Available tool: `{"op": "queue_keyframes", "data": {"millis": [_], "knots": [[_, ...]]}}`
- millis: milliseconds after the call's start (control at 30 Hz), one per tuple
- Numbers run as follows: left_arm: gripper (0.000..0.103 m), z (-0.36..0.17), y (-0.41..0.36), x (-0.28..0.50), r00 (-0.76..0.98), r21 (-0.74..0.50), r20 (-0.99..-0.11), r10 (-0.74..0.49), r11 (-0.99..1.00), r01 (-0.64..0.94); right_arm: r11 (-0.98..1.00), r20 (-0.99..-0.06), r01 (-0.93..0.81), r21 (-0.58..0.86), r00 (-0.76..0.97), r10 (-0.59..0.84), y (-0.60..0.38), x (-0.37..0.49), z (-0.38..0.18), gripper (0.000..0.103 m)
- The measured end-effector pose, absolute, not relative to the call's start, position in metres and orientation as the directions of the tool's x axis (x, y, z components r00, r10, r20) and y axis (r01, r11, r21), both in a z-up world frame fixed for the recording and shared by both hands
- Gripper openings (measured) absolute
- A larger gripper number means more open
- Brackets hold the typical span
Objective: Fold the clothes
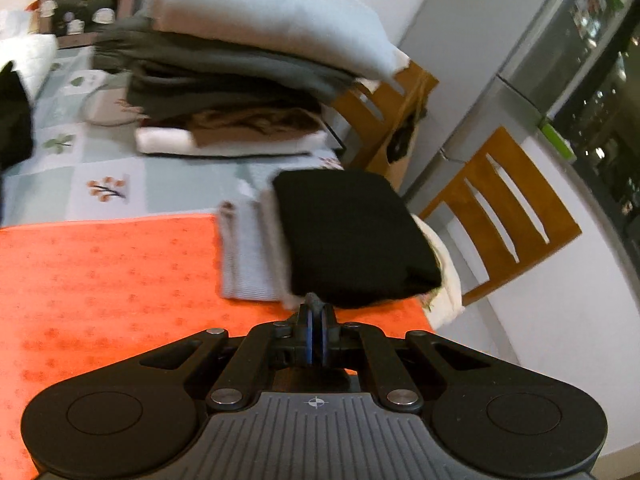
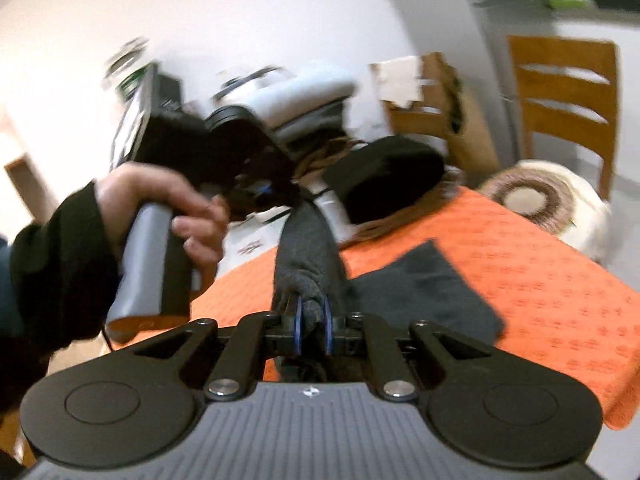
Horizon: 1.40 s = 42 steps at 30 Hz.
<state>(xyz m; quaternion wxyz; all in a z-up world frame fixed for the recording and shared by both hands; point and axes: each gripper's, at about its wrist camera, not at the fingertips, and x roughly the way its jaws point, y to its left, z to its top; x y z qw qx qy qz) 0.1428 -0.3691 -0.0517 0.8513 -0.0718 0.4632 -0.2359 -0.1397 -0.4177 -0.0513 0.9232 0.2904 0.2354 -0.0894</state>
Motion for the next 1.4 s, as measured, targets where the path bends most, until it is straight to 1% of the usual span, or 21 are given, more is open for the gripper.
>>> {"op": "queue_keyframes", "data": {"millis": [200,267,400,500,567,633,667,700,733,767,933,1067,1233,1333,1400], "knots": [[0.007,-0.079,-0.425,0.136,0.435,-0.267,-0.791,-0.43,0.883,0.386,0.69,-0.528,0.423,0.587,0.846,-0.07,-0.48,-0.156,-0.088,0.012],[0.008,-0.089,-0.437,0.136,0.419,-0.251,-0.804,-0.421,0.88,0.404,0.672,-0.55,0.444,0.592,0.833,-0.066,-0.492,-0.155,-0.101,0.012],[0.01,-0.111,-0.453,0.139,0.381,-0.226,-0.828,-0.411,0.867,0.444,0.679,-0.608,0.477,0.558,0.792,-0.056,-0.506,-0.15,-0.121,0.013],[0.017,-0.124,-0.459,0.142,0.377,-0.196,-0.84,-0.39,0.866,0.46,0.694,-0.652,0.496,0.522,0.757,-0.051,-0.511,-0.146,-0.132,0.014],[0.02,-0.13,-0.463,0.144,0.372,-0.182,-0.842,-0.39,0.856,0.484,0.709,-0.68,0.506,0.491,0.731,-0.05,-0.513,-0.141,-0.138,0.017],[0.03,-0.134,-0.466,0.144,0.367,-0.172,-0.84,-0.4,0.837,0.52,0.726,-0.702,0.509,0.462,0.711,-0.051,-0.513,-0.139,-0.138,0.018],[0.032,-0.134,-0.467,0.143,0.372,-0.161,-0.837,-0.402,0.829,0.535,0.738,-0.712,0.505,0.446,0.701,-0.049,-0.514,-0.137,-0.137,0.02],[0.038,-0.133,-0.466,0.143,0.373,-0.159,-0.832,-0.41,0.822,0.547,0.751,-0.722,0.502,0.43,0.69,-0.047,-0.514,-0.136,-0.137,0.021],[0.045,-0.132,-0.465,0.143,0.375,-0.158,-0.828,-0.418,0.814,0.559,0.763,-0.729,0.495,0.415,0.683,-0.047,-0.514,-0.134,-0.135,0.022],[0.047,-0.128,-0.461,0.143,0.374,-0.163,-0.822,-0.429,0.807,0.567,0.781,-0.738,0.487,0.391,0.673,-0.05,-0.513,-0.133,-0.131,0.022],[0.05,-0.102,-0.437,0.139,0.364,-0.183,-0.794,-0.487,0.761,0.622,0.877,-0.759,0.41,0.249,0.645,-0.086,-0.507,-0.127,-0.105,0.023],[0.053,-0.079,-0.404,0.124,0.389,-0.129,-0.78,-0.49,0.735,0.666,0.938,-0.742,0.31,0.156,0.663,-0.096,-0.501,-0.118,-0.082,0.023],[0.055,-0.066,-0.352,0.096,0.41,-0.094,-0.791,-0.453,0.754,0.651,0.981,-0.711,0.158,0.11,0.703,-0.033,-0.492,-0.091,-0.065,0.024],[0.058,-0.065,-0.324,0.077,0.418,-0.091,-0.794,-0.442,0.765,0.637,0.991,-0.716,0.097,0.089,0.698,-0.004,-0.489,-0.072,-0.065,0.028],[0.058,-0.067,-0.309,0.068,0.416,-0.099,-0.801,-0.43,0.781,0.616,0.994,-0.734,0.071,0.081,0.679,0.012,-0.489,-0.062,-0.071,0.029]]}}
